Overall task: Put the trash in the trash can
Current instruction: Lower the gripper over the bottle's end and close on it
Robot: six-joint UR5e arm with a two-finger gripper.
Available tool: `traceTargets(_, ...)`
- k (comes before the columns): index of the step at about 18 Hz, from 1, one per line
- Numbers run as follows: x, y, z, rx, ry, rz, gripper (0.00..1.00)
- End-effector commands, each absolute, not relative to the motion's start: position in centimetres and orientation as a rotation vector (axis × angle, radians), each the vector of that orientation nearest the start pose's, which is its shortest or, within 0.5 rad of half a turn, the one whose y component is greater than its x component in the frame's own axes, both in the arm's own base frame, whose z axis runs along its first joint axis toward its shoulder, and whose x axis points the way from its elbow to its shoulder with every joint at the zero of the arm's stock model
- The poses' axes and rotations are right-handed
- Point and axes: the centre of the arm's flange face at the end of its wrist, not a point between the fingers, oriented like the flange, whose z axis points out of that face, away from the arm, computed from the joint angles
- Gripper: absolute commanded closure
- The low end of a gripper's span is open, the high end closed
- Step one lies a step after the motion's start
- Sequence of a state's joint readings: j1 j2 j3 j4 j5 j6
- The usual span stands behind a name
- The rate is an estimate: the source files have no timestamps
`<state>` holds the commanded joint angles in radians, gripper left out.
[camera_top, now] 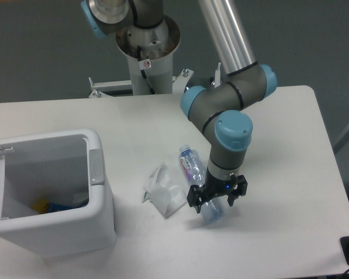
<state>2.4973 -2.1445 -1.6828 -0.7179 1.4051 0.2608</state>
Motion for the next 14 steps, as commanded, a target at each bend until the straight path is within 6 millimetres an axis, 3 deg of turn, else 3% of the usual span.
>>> traceTargets(3,-42.86,50.91,18.82,-2.761,-0.934,-0.066,0.01)
traceTargets(7,-42.84,50.91,18.9,-2.761,-0.931,-0.067,0.34)
traceTargets(8,-42.85,50.9,18.9,-2.762,-0.932,-0.066,0.39)
traceTargets(14,-42.74,50.81,19.35,-2.763,-0.917,-0.06,0.43)
